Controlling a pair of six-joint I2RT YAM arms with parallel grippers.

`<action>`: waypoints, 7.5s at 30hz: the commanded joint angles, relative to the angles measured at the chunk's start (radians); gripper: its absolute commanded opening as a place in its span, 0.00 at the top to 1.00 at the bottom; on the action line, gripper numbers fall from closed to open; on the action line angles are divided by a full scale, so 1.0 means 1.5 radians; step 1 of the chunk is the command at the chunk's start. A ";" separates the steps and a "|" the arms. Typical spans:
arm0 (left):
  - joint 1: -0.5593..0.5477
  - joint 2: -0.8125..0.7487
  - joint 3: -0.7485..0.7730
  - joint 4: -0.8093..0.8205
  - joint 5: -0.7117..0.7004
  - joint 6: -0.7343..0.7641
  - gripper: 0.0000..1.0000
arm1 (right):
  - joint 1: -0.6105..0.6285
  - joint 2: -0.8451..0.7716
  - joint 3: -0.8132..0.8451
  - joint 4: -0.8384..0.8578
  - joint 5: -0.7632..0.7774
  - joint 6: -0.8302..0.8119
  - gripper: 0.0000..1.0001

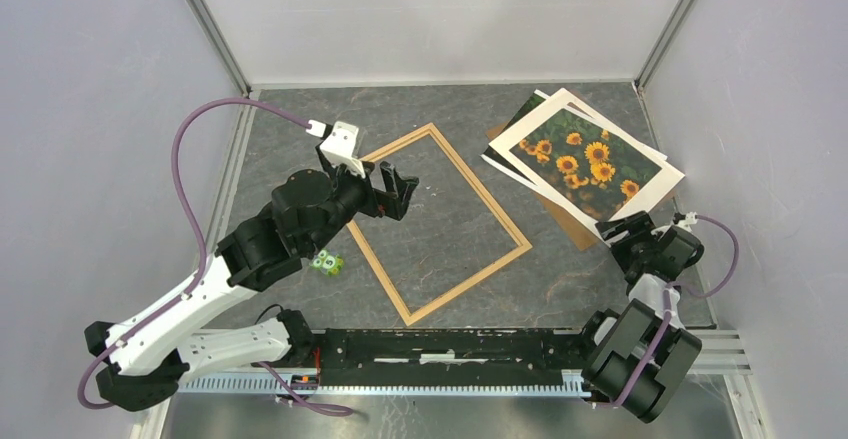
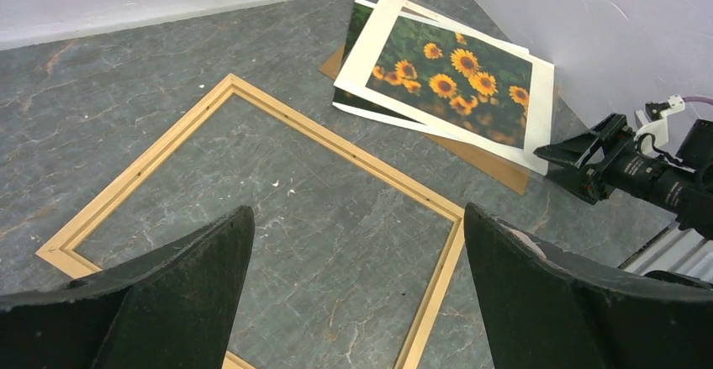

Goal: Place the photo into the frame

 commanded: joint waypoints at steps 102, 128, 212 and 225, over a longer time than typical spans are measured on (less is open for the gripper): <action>0.129 0.059 -0.003 0.031 0.117 -0.054 0.00 | 0.174 -0.054 0.115 -0.024 0.095 0.150 1.00; 0.157 0.583 0.042 0.601 0.664 -0.875 0.00 | 0.196 -0.082 0.240 -0.031 0.026 0.286 1.00; 0.120 0.828 0.546 -0.076 0.437 -0.502 0.98 | 0.208 -0.235 0.318 -0.357 0.176 -0.156 0.15; 0.210 0.496 0.063 0.033 0.484 -0.390 0.98 | 0.344 -0.126 0.358 -0.340 0.111 -0.262 0.16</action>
